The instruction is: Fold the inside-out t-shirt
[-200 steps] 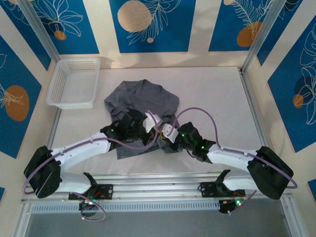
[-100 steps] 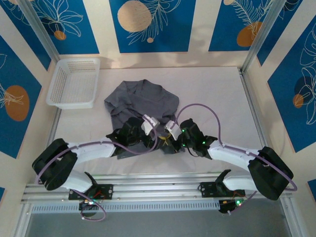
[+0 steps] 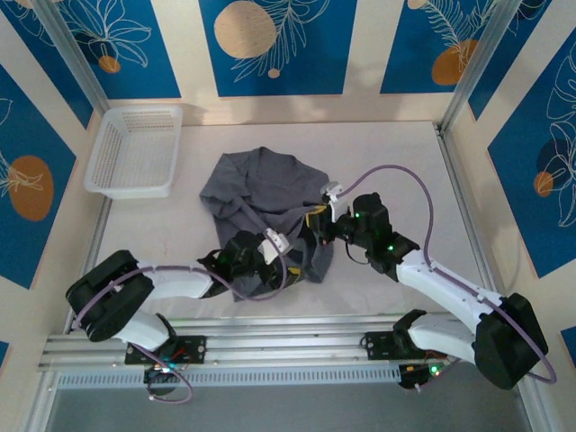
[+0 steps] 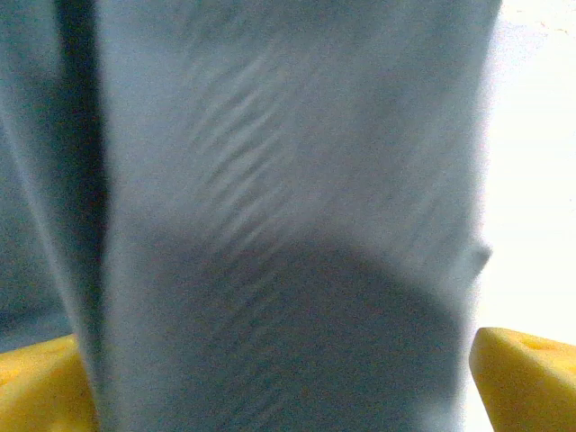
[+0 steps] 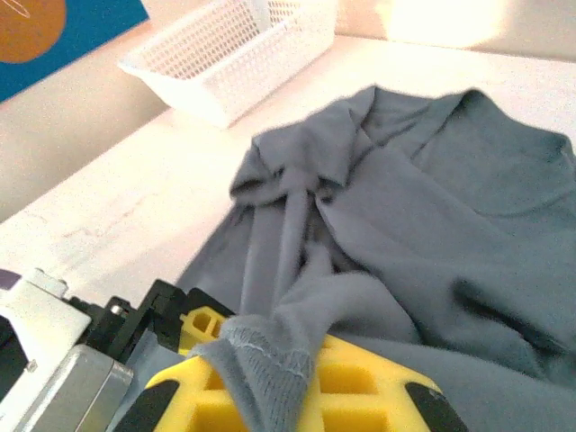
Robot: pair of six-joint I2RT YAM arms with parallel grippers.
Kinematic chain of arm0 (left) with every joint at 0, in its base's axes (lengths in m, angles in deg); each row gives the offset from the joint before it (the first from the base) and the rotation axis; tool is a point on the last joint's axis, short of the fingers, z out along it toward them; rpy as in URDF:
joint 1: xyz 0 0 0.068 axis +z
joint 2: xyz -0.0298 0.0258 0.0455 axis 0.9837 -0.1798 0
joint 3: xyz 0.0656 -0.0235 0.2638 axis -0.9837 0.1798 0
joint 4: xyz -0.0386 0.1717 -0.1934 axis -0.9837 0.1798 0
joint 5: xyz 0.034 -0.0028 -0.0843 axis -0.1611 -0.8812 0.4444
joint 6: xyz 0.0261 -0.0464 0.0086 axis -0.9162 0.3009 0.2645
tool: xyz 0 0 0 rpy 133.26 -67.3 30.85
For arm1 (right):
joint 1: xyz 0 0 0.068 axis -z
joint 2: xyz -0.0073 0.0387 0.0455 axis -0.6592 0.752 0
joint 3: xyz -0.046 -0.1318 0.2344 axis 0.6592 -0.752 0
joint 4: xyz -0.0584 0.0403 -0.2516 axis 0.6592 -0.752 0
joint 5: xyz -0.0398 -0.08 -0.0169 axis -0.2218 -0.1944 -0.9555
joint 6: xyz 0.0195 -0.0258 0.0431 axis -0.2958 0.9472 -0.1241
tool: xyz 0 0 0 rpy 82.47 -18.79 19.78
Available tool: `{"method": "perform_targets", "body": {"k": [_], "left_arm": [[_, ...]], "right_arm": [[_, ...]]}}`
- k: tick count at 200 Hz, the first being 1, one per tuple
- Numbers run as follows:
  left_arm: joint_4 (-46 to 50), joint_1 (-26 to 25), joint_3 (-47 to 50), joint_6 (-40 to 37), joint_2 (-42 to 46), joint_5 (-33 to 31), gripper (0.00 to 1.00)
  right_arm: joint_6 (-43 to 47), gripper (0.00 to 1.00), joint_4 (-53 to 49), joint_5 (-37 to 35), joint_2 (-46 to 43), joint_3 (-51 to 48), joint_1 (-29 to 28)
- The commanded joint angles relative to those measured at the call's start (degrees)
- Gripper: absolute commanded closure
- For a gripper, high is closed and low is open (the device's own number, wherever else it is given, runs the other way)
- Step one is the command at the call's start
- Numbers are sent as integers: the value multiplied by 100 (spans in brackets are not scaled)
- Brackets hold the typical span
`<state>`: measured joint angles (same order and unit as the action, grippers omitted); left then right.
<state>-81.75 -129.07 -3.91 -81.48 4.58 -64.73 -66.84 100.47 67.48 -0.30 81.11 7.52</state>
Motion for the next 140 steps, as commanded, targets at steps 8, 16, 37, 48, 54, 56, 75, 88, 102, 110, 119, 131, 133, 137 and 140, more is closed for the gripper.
{"method": "perform_targets", "body": {"k": [8,16,37,48,54,56,75,88,102,110,119,131,133,137,140], "left_arm": [[527,-32,-194,-155,296,-708,1],[445,-32,-196,-138,260,-955,1],[304,-34,-416,-29,-17,-1284,1],[232,-34,-597,94,-226,-1246,1],[167,-32,-684,189,-351,-1220,1],[142,-32,-706,224,-387,-1209,1],[181,-32,-953,676,-680,-1638,1],[857,-36,-1197,1120,-673,-2525,10],[1311,2,-1228,1430,-282,-2944,55],[1578,71,-1269,1584,19,-2830,82],[1977,155,-1449,1677,303,-2391,100],[2765,228,-1917,1574,501,-1646,100],[2903,231,-2008,1533,507,-1520,100],[3238,229,-2217,1440,509,-1256,100],[3510,225,-2382,1372,497,-1067,100]], "right_arm": [[-334,100,157,531,26,106,-1],[-367,100,140,603,46,139,-32],[-404,100,2,646,62,258,-122],[-448,100,-88,628,33,329,-151],[-465,100,-118,598,16,356,-160],[-479,100,-130,593,7,359,-161],[-424,100,-202,540,-107,396,-162],[-269,100,-258,429,-260,310,-138],[-131,100,-430,38,-505,133,-47],[-3,100,-480,-150,-622,-17,40],[325,100,-479,-207,-683,-241,97],[840,90,-581,82,-639,-470,90],[902,86,-641,141,-627,-491,86],[987,80,-754,259,-603,-505,66],[1022,74,-844,317,-587,-489,48]]}}
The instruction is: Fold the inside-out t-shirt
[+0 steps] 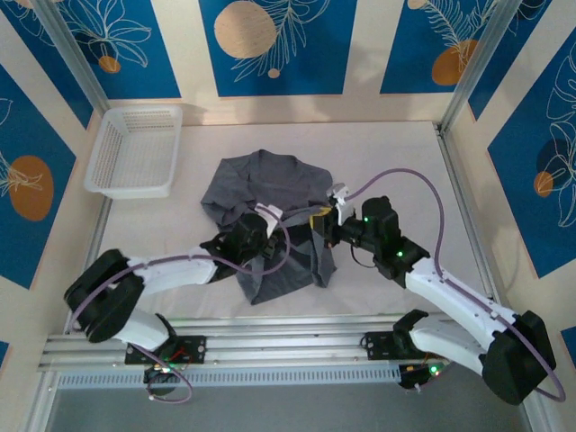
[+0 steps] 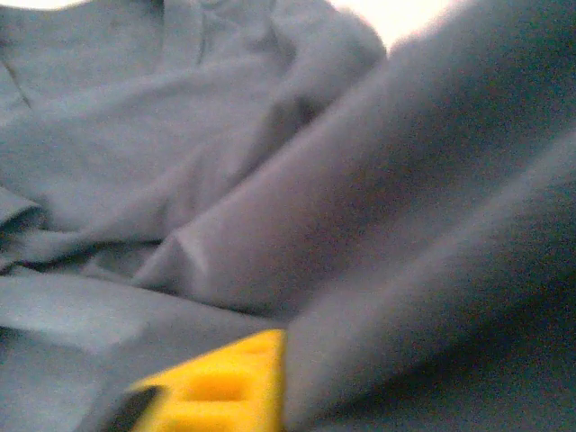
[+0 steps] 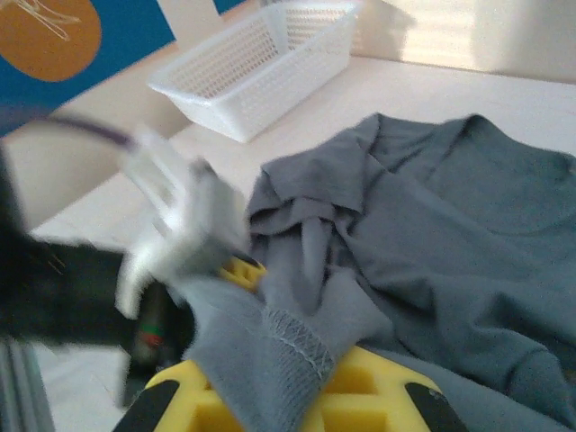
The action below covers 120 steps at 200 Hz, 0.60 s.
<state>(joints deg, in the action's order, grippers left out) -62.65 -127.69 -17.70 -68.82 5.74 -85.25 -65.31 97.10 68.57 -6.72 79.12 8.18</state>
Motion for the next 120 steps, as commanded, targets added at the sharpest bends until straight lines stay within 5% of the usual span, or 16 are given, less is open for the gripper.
{"method": "perform_targets", "body": {"k": [1,20,47,58,76,91,120], "left_arm": [[1672,91,-1045,86,378,1039,100],[2800,78,-1616,-24,325,1427,100],[2909,77,-1543,227,522,1198,100],[2959,79,-1640,352,524,1210,100],[3061,81,-1853,481,473,1251,100],[3107,81,-1948,527,450,1221,100],[3362,92,-2193,691,369,1041,100]], "right_arm": [[876,72,-543,222,55,-291,-26],[767,50,-796,256,-78,-288,-269],[1682,49,-475,-381,-646,-626,-1513],[2273,55,40,-937,-718,-933,-2269],[3070,80,1000,-2298,-356,-1165,-3183],[3894,84,1840,-3346,211,-1082,-3567],[5125,98,2538,-3185,1254,-607,-3543]]}}
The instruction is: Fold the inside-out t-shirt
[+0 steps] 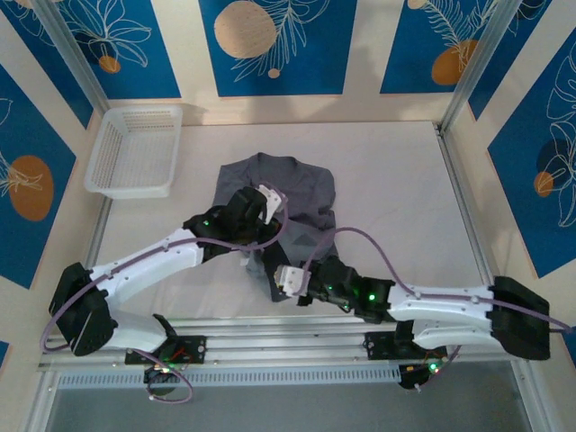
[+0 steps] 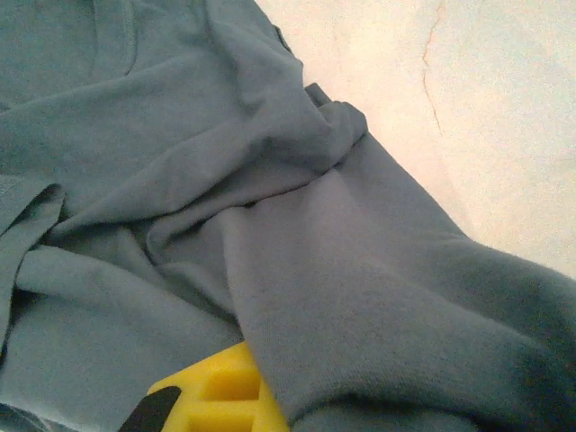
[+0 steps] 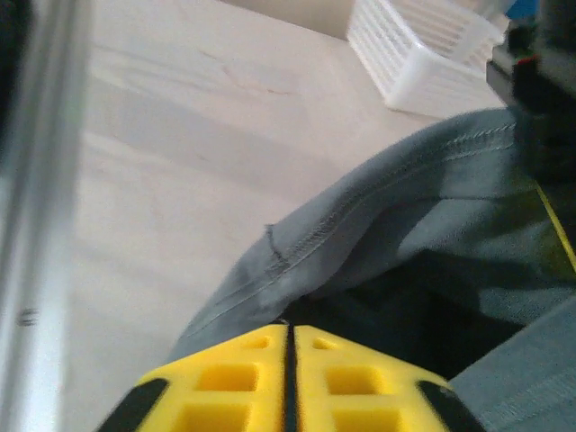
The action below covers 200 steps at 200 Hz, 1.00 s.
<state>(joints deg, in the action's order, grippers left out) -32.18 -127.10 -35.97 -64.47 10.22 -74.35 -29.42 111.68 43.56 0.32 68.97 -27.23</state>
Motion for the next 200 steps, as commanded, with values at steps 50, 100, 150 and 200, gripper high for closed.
{"method": "perform_targets", "body": {"k": [50,100,150,200], "left_arm": [[693,62,-669,527,93,-250,100],[1629,58,-1342,368,-117,-49,100],[1773,54,-2914,1295,-811,859,100],[2290,70,-4906,1948,-1795,271,99]], "right_arm": [[2476,100,2475,-1832,2662,766,795],[2110,100,2225,-910,2570,825,1833],[426,100,1890,-1196,2761,1648,2685],[-379,100,2533,-796,2730,1232,1883]]}}
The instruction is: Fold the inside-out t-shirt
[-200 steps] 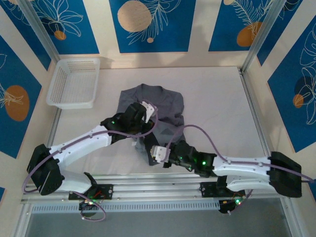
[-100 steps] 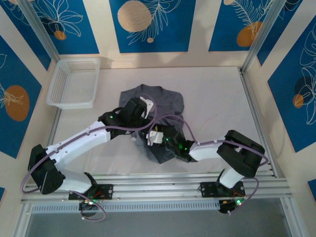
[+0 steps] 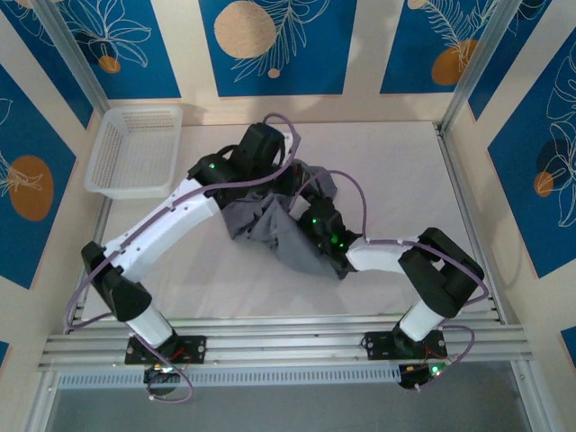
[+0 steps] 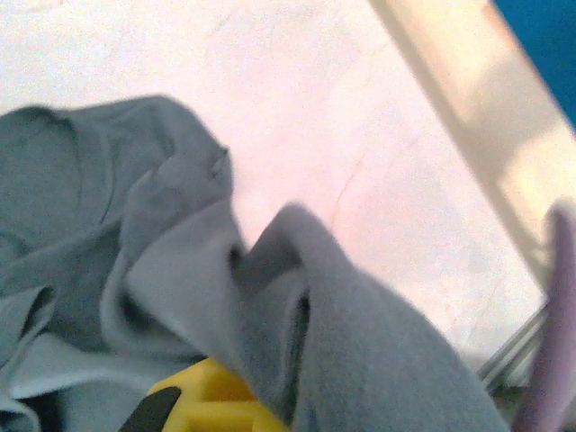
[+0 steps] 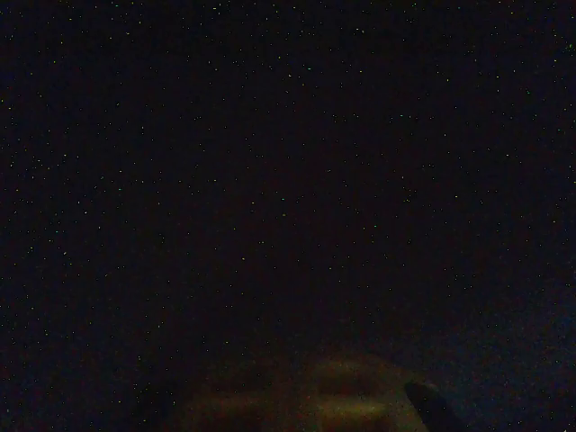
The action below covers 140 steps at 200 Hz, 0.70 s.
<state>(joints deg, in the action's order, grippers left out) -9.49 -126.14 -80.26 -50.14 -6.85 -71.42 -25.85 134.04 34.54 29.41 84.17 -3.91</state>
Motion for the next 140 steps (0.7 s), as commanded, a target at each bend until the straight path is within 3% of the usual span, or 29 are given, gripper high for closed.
{"method": "perform_targets", "body": {"k": [1,16,35,55,73,106,125,140], "left_arm": [[5,-21,-480,533,-88,-20,99],[-156,-23,-651,781,-110,-46,98],[-459,-21,-903,616,-184,445,98],[-768,-23,-1240,485,-331,1407,98],[-705,-26,-1615,455,-445,1778,100],[-1184,-34,-1699,376,-387,2330,100],[-1169,-43,-1922,339,-418,2429,100],[-992,-38,-2139,232,-464,2383,100]], "right_arm": [[-791,100,297,84,-212,-300,-464],[-1606,100,60,486,-738,-587,-505],[-2731,100,-746,2533,-896,-521,-67],[-3599,100,-1358,2329,-1217,-181,56],[-4330,100,-1366,2554,-1432,61,497],[-4549,100,-2448,4255,-138,983,974],[-5319,100,-2230,5146,423,1129,1016],[-5744,100,-2107,5406,356,1238,1020]]}}
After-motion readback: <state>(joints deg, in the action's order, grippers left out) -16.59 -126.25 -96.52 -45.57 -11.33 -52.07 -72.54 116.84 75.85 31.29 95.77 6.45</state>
